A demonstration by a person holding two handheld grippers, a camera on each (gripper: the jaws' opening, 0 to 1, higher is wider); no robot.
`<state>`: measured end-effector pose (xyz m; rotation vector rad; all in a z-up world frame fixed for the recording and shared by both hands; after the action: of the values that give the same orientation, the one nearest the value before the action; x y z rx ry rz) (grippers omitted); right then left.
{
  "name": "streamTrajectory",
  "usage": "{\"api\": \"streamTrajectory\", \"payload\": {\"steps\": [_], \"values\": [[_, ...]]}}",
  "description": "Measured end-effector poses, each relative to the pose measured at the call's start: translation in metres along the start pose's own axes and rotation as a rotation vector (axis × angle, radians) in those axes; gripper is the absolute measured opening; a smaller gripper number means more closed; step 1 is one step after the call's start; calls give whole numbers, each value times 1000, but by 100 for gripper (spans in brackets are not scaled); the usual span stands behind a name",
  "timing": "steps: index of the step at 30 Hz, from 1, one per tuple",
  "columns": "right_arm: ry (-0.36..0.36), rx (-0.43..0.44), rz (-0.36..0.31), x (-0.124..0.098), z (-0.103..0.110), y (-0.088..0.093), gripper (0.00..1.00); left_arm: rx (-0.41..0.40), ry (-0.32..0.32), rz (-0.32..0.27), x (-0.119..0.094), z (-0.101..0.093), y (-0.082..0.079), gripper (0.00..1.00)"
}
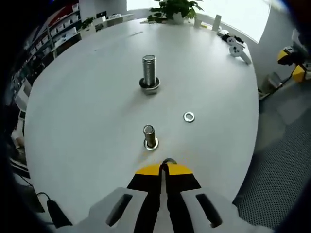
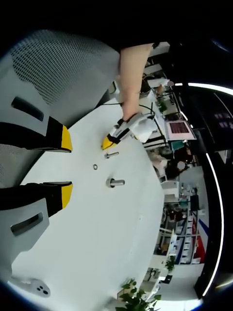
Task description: Place the washer onto the threaded stud by aligning its center hole with the stud, sliding it down to the base, and recovering from edge contact or off-axis alignment until the washer reaches the visible bottom stop.
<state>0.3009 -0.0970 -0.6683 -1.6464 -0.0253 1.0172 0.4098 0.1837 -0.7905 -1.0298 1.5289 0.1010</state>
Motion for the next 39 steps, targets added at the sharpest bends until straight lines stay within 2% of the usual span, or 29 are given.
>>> {"api": "streamTrajectory", "payload": {"steps": [4, 10, 17, 23, 27, 32, 39], "values": [[0, -2, -1, 0, 0, 0, 26, -2, 0, -14, -7, -3, -3, 0], [-2, -4, 0, 0, 0, 0, 26, 20, -8, -3, -16, -4, -4, 0], [0, -4, 0, 0, 0, 0, 26, 19, -33, -61, -33, -5, -18, 0], [1, -4, -2, -1, 0, 0, 26, 7, -49, -115, -42, -5, -22, 0], [-1, -7, 0, -1, 0, 0, 26, 11, -61, -151, -46, -4, -32, 0], [-5, -11, 1, 0, 1, 0, 26, 46, -80, -132, -40, 3, -46, 0], [-2, -4, -3, 0, 0, -1, 26, 79, -85, -79, -31, 5, -48, 0]]}}
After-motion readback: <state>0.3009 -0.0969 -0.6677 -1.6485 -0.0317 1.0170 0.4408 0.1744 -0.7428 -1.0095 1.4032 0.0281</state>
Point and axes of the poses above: the point that each gripper's makers call its tool centre point, and the gripper's own axes: x roughly forward along the fingers, z roughly to its left, y roughly out of its underside, the point moved 7 cm from there along -x, roughly backward along the fingers, and after that the axes turned 12 degrees about y, right-handed, at the moved point
